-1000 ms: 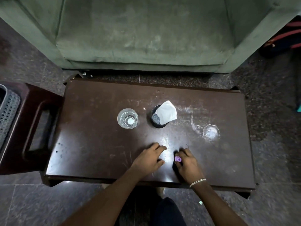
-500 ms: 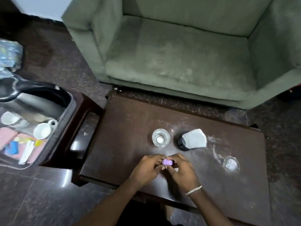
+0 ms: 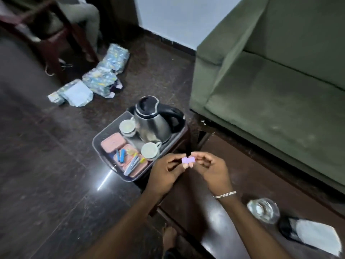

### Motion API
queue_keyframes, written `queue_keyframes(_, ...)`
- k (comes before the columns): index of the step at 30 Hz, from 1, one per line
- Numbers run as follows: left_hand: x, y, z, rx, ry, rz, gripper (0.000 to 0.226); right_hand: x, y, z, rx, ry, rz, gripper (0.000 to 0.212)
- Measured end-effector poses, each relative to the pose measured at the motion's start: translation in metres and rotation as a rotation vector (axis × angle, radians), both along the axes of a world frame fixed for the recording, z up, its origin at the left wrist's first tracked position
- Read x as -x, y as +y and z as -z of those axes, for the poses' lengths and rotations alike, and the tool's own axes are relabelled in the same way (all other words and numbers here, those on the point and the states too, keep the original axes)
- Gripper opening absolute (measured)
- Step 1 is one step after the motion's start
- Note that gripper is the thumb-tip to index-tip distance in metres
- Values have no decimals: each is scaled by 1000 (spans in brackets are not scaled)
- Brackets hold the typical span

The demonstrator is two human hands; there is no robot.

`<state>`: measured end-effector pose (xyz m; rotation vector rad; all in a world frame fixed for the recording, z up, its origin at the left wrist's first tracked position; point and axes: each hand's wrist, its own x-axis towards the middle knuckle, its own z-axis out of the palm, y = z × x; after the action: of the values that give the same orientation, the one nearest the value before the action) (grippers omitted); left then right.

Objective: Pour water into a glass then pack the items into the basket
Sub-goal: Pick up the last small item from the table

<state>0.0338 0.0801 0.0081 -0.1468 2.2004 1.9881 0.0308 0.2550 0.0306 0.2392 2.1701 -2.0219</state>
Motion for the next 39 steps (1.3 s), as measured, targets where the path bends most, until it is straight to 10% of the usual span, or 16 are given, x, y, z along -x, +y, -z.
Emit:
queue_keyframes(12,37,-152,12,-17,-51,-366,29,91,-170,15,-28,-55,-255,29)
queue_keyframes(26,87,-237,50,983,87,-155,35,155,-283,60,-680,360,-729,24)
queue_keyframes(39,79,-238,55,975,41,-135,42,141,-276,63,-756,461,-779,31)
